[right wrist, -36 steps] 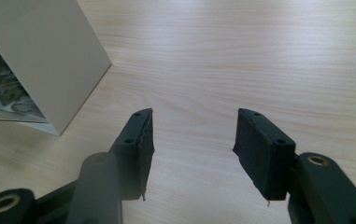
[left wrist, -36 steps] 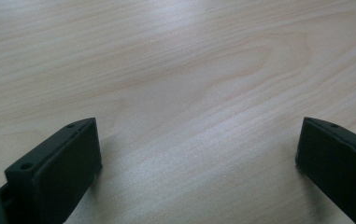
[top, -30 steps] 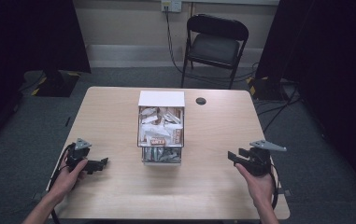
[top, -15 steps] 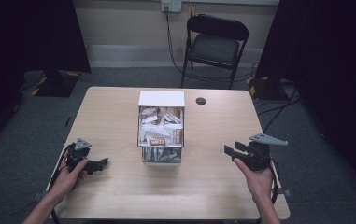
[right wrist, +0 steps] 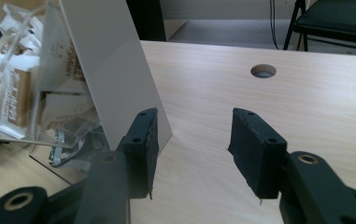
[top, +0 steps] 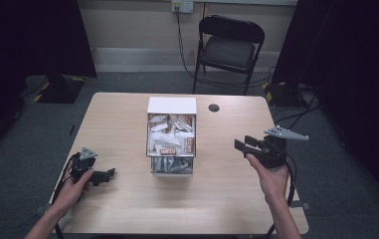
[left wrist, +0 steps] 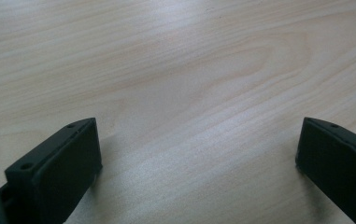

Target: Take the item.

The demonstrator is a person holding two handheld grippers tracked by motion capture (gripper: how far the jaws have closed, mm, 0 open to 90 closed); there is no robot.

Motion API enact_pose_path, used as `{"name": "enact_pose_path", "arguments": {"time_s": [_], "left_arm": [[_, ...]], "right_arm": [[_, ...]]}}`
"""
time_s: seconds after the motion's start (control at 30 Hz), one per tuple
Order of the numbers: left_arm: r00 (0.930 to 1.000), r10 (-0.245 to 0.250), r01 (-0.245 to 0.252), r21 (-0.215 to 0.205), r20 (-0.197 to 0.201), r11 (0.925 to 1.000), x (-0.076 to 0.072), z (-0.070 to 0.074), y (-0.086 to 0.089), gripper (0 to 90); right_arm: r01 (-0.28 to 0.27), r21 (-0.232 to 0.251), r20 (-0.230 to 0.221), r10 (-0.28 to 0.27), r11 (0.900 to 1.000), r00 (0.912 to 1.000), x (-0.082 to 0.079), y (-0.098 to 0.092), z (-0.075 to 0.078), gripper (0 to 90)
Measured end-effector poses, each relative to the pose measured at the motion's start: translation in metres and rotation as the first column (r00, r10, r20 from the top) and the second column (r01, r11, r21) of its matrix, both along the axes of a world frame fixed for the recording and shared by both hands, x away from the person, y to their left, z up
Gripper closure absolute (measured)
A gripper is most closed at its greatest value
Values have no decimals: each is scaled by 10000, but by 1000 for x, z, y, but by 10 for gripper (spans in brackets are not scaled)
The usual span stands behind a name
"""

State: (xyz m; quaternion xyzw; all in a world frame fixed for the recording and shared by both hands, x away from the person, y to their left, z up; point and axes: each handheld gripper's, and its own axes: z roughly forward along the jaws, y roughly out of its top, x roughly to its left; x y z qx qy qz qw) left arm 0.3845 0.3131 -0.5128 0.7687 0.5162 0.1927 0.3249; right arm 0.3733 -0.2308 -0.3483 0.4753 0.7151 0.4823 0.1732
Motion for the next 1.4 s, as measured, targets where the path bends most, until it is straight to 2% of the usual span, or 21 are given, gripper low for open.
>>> {"name": "enact_pose_path", "arguments": {"time_s": [0.3,0.57,0.9,0.93,1.03,1.13,1.17,1.23,1.27,1.3,1.4], "left_arm": [[10000,-2,2,2,0,10000,0,0,0,0],[10000,2,-2,-3,1,10000,0,0,0,0],[10000,0,0,1,-1,10000,0,0,0,0],[10000,-1,1,-1,-1,10000,0,0,0,0],[10000,0,0,0,0,10000,0,0,0,0],[10000,0,0,-3,1,10000,0,0,0,0],[10000,0,0,-2,-1,10000,0,0,0,0],[10000,-1,1,-2,1,10000,0,0,0,0],[10000,0,0,-3,0,10000,0,0,0,0],[10000,0,0,-3,0,10000,0,0,0,0],[10000,-2,2,-1,-1,10000,0,0,0,0]], "right_arm": [[-433,-84,185,434,9990,9989,5,22,13,521],[-915,394,507,895,9950,9947,9,28,31,522],[-1131,429,527,1108,9927,9924,8,28,46,538],[-1373,426,593,1346,9896,9891,7,33,48,539],[-1543,439,621,1515,9870,9865,5,37,50,539],[-1952,534,889,1901,9793,9777,3,47,59,543],[-1952,534,889,1901,9793,9777,3,47,59,543],[-2270,654,1113,2190,9717,9694,1,53,65,554],[-2448,758,1151,2354,9666,9651,1,55,67,554],[-2448,758,1151,2354,9666,9651,1,55,67,554],[-2880,870,1322,2755,9537,9522,0,67,73,554]]}}
